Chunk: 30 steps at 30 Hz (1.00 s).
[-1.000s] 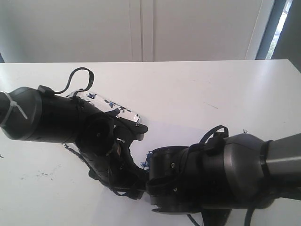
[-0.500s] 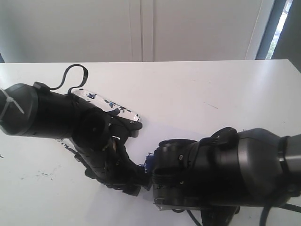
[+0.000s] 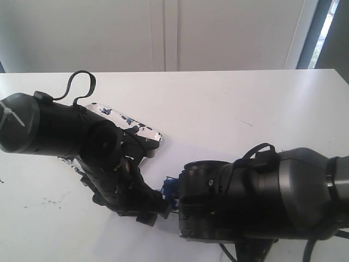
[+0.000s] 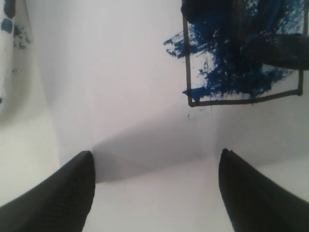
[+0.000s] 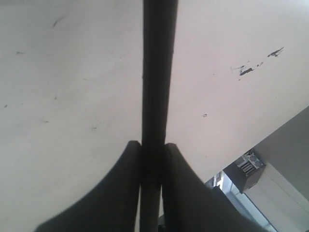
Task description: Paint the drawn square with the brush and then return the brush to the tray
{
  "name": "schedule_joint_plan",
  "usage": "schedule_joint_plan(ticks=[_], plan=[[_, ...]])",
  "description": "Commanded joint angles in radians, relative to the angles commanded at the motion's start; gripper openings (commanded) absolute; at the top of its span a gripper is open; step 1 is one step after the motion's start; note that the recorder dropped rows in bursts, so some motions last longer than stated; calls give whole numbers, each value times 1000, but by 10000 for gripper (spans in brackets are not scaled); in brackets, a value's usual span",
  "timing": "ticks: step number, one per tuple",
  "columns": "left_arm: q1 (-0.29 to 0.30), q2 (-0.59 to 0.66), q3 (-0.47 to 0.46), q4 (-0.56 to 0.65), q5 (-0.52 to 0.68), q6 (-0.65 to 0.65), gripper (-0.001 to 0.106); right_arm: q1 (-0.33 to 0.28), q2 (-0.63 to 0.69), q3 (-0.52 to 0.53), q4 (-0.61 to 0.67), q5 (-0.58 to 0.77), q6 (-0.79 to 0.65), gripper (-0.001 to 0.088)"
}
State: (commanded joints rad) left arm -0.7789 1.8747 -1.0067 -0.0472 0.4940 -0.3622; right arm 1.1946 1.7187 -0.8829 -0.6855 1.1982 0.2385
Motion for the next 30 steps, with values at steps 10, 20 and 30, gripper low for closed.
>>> schedule_joint_plan(ticks=[10, 20, 30], plan=[[0, 0, 0, -2, 0, 0, 749, 0, 40, 0, -38, 18, 0, 0], [0, 0, 0, -4, 0, 0, 749, -54, 42, 0, -57, 23, 0, 0], [0, 0, 0, -4, -8, 0, 749, -7, 38, 0, -25, 23, -23, 0]])
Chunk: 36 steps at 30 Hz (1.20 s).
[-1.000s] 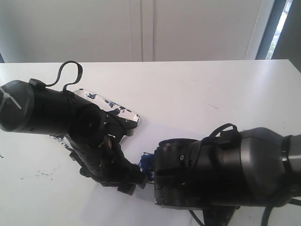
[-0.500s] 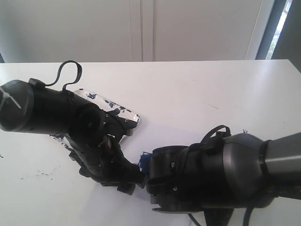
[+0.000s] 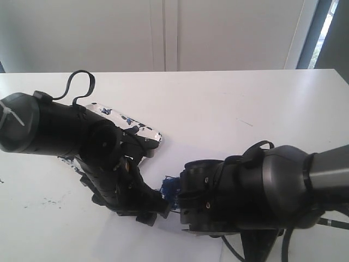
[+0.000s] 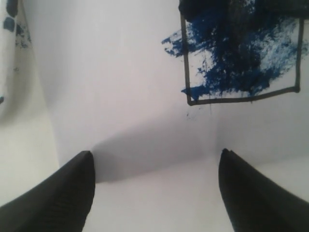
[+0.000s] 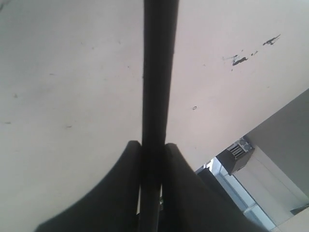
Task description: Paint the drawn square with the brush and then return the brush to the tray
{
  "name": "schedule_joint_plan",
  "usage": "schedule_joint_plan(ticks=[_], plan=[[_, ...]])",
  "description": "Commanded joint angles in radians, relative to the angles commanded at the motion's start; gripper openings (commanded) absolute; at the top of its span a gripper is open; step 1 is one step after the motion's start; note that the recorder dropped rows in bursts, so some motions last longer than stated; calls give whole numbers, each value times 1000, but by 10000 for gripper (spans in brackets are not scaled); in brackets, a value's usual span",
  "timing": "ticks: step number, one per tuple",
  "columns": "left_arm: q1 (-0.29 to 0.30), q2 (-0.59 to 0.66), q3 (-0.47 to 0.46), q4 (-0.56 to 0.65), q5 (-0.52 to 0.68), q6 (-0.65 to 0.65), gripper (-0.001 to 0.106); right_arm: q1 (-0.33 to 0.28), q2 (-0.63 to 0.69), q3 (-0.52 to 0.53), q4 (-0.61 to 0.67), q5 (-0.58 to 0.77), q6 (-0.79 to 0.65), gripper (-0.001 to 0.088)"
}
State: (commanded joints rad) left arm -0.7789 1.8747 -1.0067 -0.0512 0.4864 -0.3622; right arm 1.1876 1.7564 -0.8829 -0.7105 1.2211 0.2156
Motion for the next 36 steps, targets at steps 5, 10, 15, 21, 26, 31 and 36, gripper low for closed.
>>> schedule_joint_plan(ticks=[5, 10, 15, 21, 26, 31, 36], plan=[[0, 0, 0, 0, -1, 0, 749, 49, 0, 0, 7, 0, -23, 0], [0, 0, 0, 0, -1, 0, 749, 81, 0, 0, 7, 0, -23, 0], [0, 0, 0, 0, 1, 0, 749, 88, 2, 0, -9, 0, -23, 0], [0, 0, 0, 0, 17, 0, 749, 71, 2, 0, -61, 0, -23, 0], [0, 0, 0, 0, 19, 0, 749, 21, 2, 0, -63, 0, -22, 0], [0, 0, 0, 0, 20, 2, 749, -1, 2, 0, -71, 0, -22, 0], [0, 0, 0, 0, 20, 2, 749, -1, 2, 0, -76, 0, -11, 0]])
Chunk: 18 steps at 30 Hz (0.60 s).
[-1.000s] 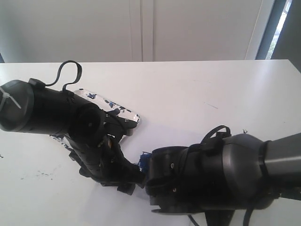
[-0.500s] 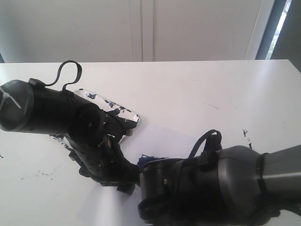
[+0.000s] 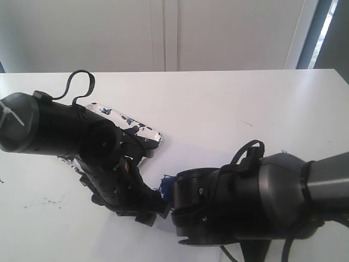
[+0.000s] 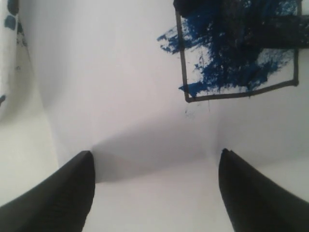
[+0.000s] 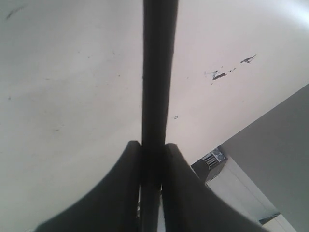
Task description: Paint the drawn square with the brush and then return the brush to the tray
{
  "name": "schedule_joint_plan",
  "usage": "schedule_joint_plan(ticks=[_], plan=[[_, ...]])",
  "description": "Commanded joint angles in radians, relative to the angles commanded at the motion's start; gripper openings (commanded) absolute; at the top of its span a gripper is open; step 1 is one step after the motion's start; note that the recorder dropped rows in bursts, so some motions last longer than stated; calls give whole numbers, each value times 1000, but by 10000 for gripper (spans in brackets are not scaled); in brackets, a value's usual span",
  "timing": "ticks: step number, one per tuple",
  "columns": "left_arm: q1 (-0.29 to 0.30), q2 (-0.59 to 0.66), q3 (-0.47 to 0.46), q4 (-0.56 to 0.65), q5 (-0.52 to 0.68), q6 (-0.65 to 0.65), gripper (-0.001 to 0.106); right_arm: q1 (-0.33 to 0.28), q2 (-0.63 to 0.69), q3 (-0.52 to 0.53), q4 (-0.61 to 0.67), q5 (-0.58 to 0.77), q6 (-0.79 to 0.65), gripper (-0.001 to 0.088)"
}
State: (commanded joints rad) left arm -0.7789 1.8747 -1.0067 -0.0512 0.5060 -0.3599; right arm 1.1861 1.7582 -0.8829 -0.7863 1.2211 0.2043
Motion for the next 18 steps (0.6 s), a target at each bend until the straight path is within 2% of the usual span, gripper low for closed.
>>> schedule_joint_plan(ticks=[8, 13, 18], plan=[[0, 0, 0, 0, -4, 0, 749, 4, -4, 0, 44, 0, 0, 0], [0, 0, 0, 0, -9, 0, 749, 76, -41, 0, 66, 0, 0, 0], [0, 0, 0, 0, 0, 0, 749, 93, -46, 0, 83, 0, -12, 0]])
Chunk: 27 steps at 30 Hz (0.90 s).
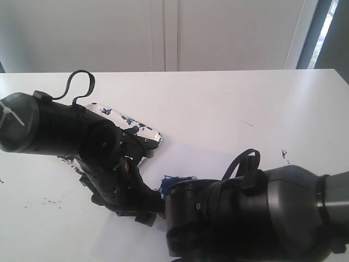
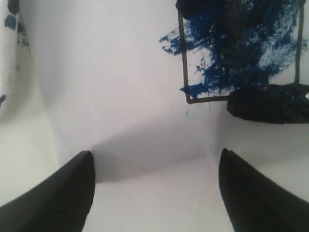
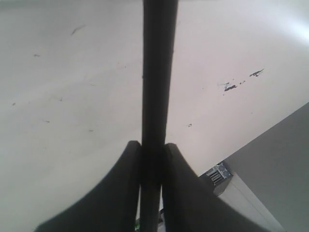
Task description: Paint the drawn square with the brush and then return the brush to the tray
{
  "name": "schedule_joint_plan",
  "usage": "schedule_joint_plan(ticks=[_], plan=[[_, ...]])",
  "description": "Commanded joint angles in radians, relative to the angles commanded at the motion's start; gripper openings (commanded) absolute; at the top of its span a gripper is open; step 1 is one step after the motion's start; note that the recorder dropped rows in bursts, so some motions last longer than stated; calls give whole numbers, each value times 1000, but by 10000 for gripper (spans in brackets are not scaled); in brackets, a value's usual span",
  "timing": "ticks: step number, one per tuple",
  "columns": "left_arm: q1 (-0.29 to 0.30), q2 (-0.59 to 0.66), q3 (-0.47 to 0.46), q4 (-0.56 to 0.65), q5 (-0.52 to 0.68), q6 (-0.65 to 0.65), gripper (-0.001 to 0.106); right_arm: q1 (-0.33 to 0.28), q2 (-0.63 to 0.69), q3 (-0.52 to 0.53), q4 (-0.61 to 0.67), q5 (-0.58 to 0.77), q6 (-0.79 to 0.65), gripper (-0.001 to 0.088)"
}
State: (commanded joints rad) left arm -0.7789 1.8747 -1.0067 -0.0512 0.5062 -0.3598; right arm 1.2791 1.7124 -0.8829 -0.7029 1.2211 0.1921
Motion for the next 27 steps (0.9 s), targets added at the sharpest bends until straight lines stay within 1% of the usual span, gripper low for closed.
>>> schedule_joint_plan(ticks=[11, 18, 22, 27], plan=[[0, 0, 0, 0, 10, 0, 749, -37, 37, 2, -23, 0, -8, 0], [0, 0, 0, 0, 10, 0, 749, -61, 37, 2, -35, 0, -6, 0], [0, 0, 0, 0, 10, 0, 749, -92, 37, 2, -47, 0, -6, 0], [0, 0, 0, 0, 10, 0, 749, -111, 44, 2, -56, 0, -2, 0]])
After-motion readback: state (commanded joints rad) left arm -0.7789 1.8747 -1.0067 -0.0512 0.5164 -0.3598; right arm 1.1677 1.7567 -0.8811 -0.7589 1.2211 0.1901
